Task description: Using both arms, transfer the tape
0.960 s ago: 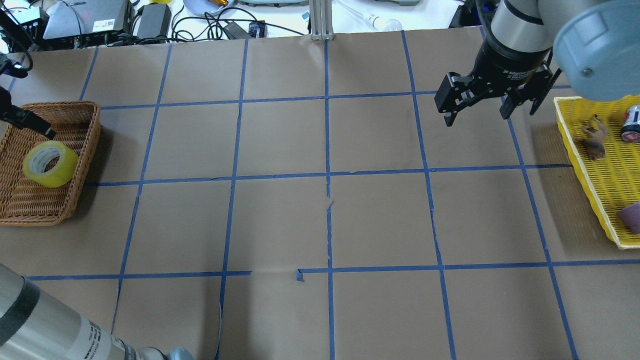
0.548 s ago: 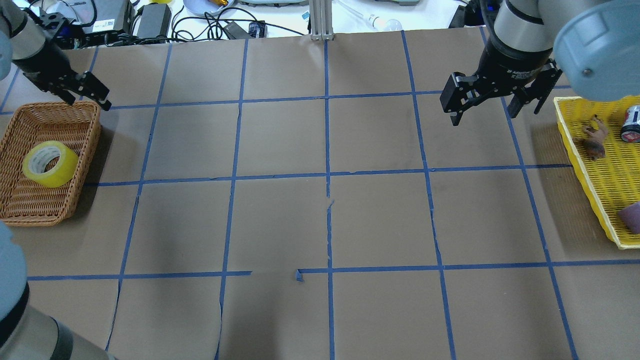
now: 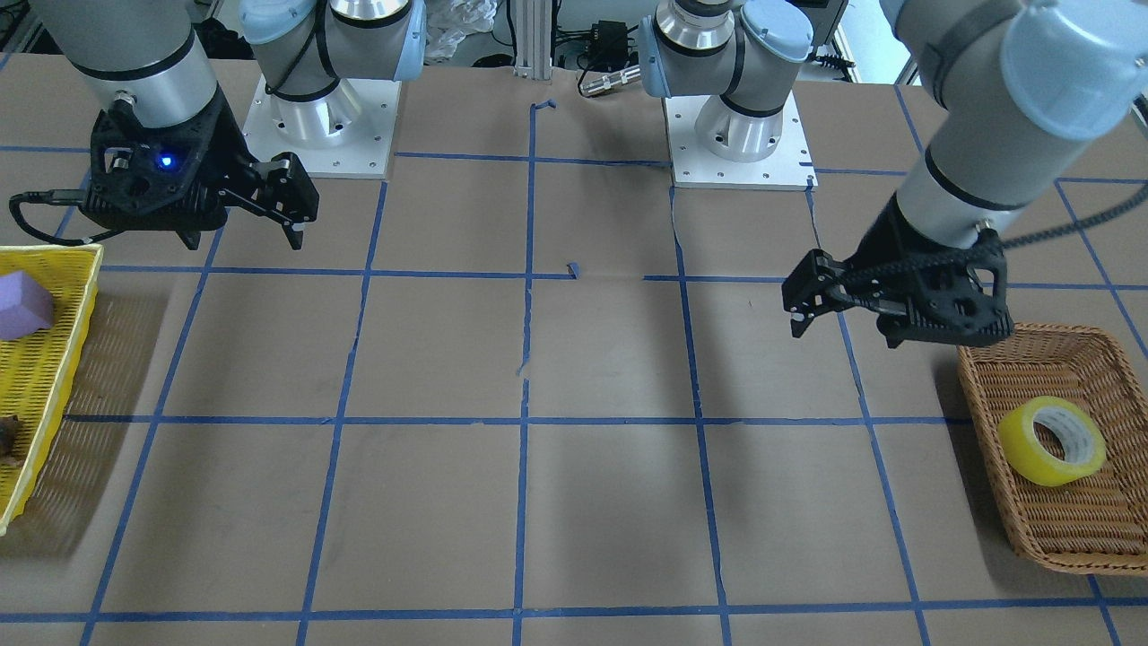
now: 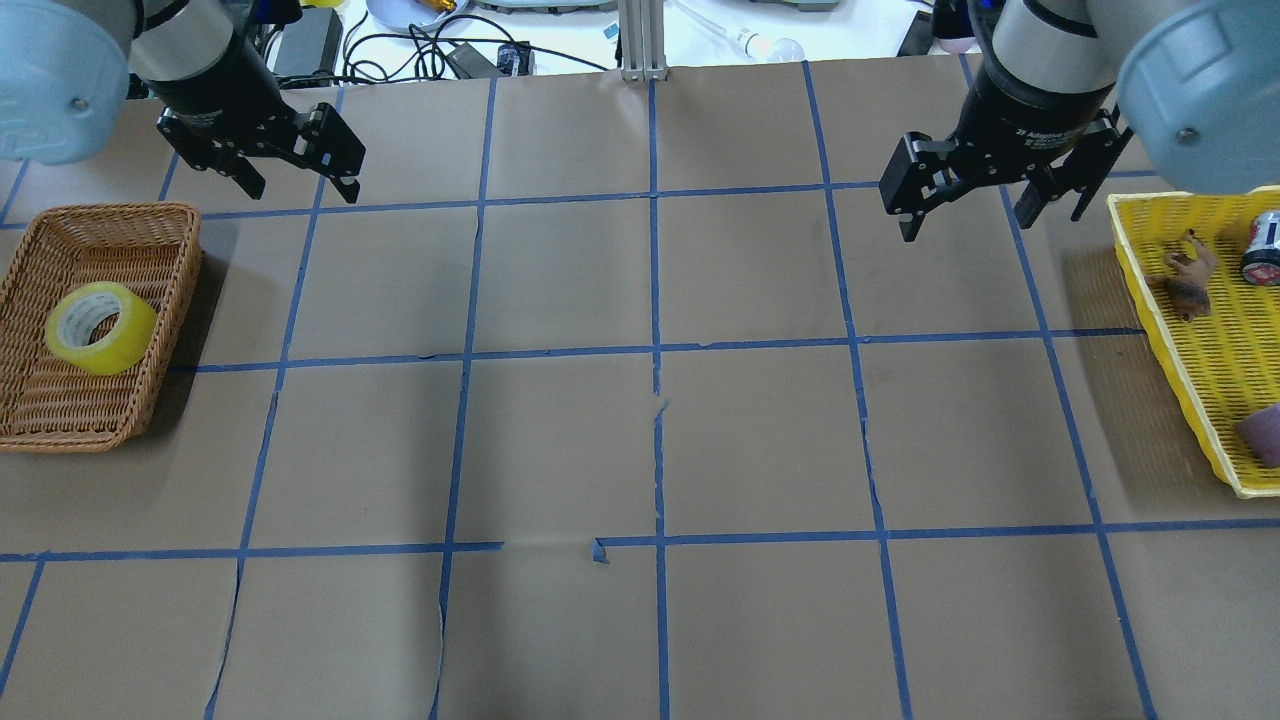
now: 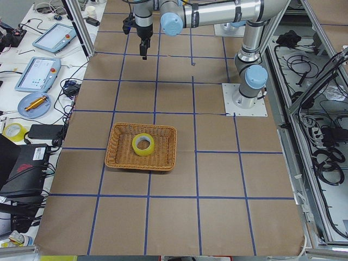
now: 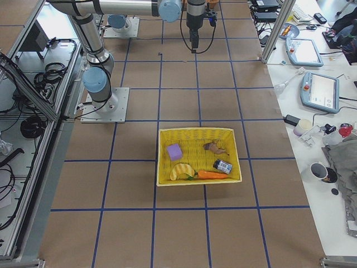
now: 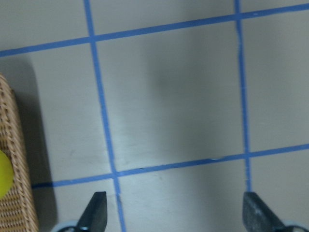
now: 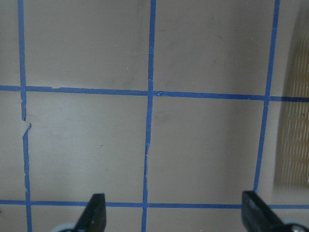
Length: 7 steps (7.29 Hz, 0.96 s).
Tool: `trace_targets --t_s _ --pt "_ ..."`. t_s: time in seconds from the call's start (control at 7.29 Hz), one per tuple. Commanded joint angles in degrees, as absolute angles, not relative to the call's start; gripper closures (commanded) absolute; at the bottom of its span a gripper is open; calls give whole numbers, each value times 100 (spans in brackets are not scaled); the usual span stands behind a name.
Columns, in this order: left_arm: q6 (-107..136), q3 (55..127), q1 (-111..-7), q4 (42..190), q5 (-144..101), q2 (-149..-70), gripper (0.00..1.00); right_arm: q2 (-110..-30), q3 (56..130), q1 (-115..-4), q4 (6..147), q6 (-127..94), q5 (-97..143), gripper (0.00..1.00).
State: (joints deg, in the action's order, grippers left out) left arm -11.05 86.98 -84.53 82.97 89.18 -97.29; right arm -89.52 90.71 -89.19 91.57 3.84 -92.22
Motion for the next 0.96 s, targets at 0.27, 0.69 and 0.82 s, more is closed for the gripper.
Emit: trace_targets --t_s 0.27,0.69,0.82 --pt "-687 9570 -8788 8323 8877 -8667 0 -8983 9097 -8912 9132 387 -9185 0" --pt "-527 9519 -8974 8289 8947 -8560 0 -8991 9105 -8921 9132 387 -9185 0" --pt "-536 9519 -8974 8279 8965 -8569 0 -8983 9105 -8921 9167 378 -9193 0"
